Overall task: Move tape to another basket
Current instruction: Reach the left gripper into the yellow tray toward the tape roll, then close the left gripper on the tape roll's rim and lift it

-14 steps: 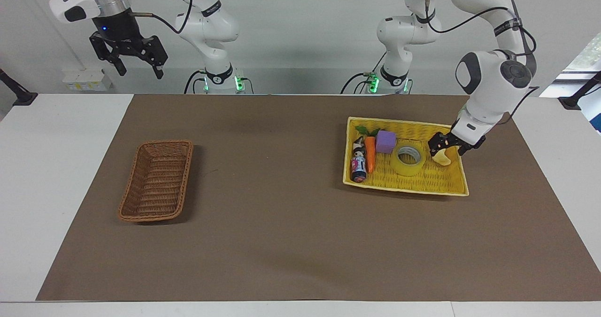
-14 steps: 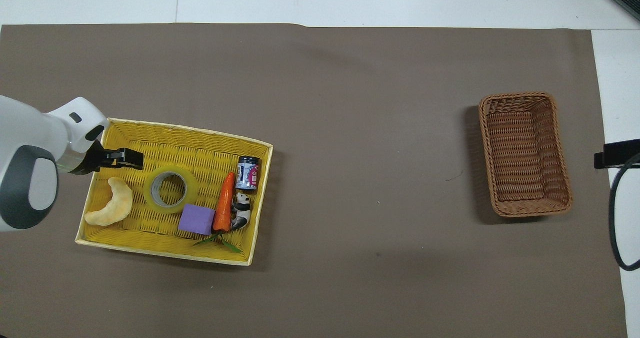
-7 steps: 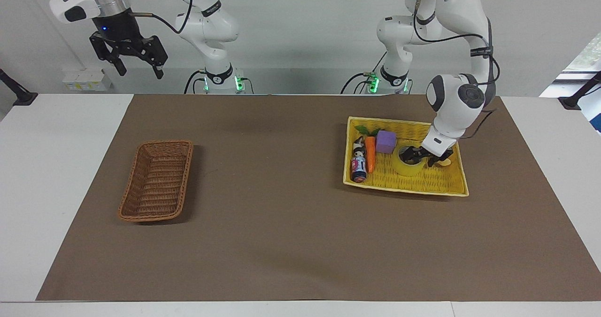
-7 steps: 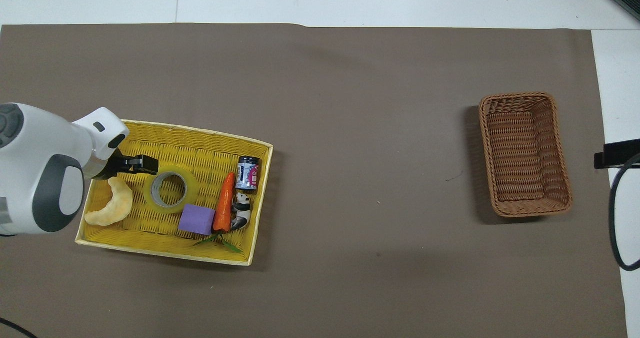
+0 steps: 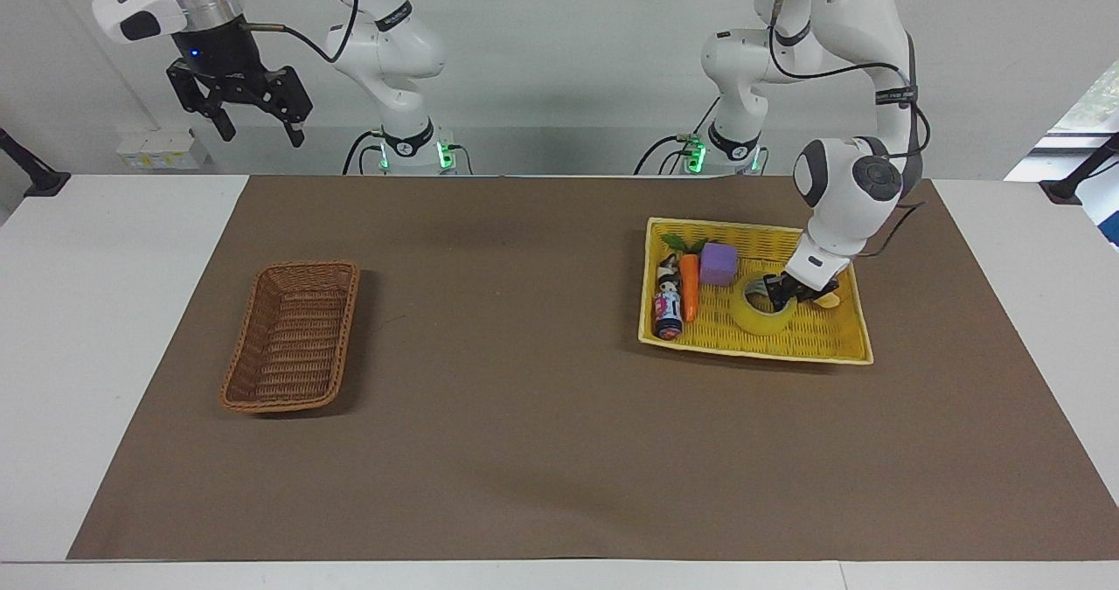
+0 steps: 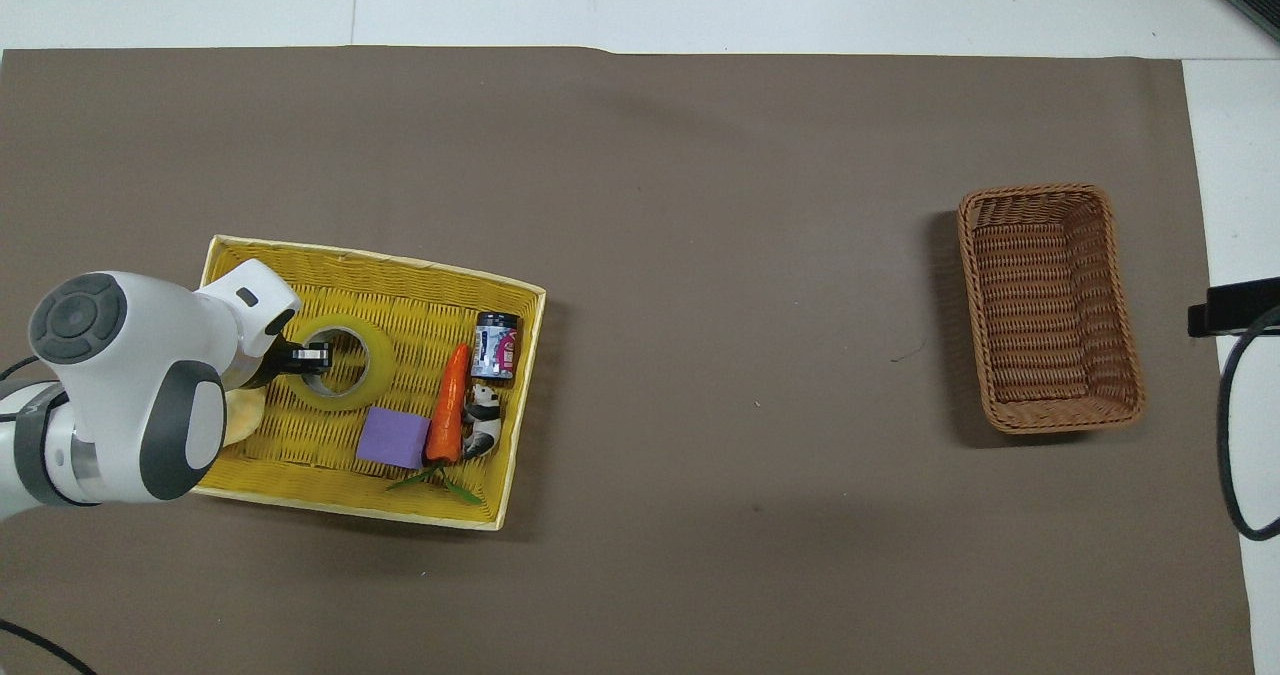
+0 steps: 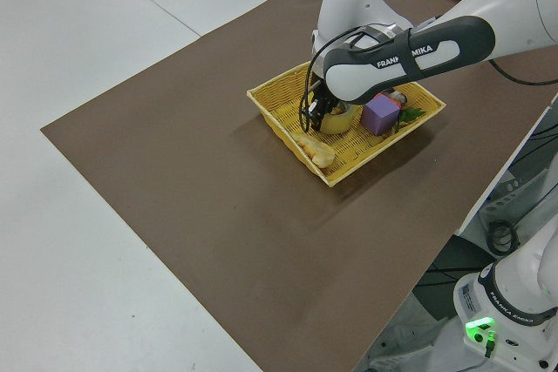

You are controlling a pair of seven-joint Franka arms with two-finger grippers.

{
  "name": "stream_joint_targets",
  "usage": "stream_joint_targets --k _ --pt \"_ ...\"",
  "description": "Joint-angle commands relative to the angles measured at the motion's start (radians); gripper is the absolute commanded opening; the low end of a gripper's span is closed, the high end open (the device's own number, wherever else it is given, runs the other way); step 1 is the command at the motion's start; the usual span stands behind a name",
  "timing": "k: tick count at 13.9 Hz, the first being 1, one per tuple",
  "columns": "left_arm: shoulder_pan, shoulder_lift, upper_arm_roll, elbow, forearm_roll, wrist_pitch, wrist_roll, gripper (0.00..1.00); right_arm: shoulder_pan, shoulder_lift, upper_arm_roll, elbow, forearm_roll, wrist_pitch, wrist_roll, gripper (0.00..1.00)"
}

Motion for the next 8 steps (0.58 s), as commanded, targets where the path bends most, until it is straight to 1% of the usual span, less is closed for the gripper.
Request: stream_joint_targets --k 1,4,7,8 --pt "-0.008 -0.020 0.010 0.102 0.002 -0.135 -0.005 0.00 -0.007 -0.016 0.002 -0.019 0.005 0.013 -0.021 1.00" --pt "-0.006 -0.021 0.010 0.260 0.002 -0.325 -0.006 0.00 -0.007 -0.016 0.002 -0.019 0.003 0.014 -0.021 1.00" --pt "-0.008 -0.023 0.010 0.407 0.002 -0.481 -0.006 0.00 -0.007 -0.016 0.002 -0.019 0.003 0.013 -0.021 1.00" --pt "-0.008 -0.029 0.005 0.435 0.002 -0.535 -0.005 0.00 -0.007 -0.016 0.002 -0.019 0.005 0.013 -0.021 1.00"
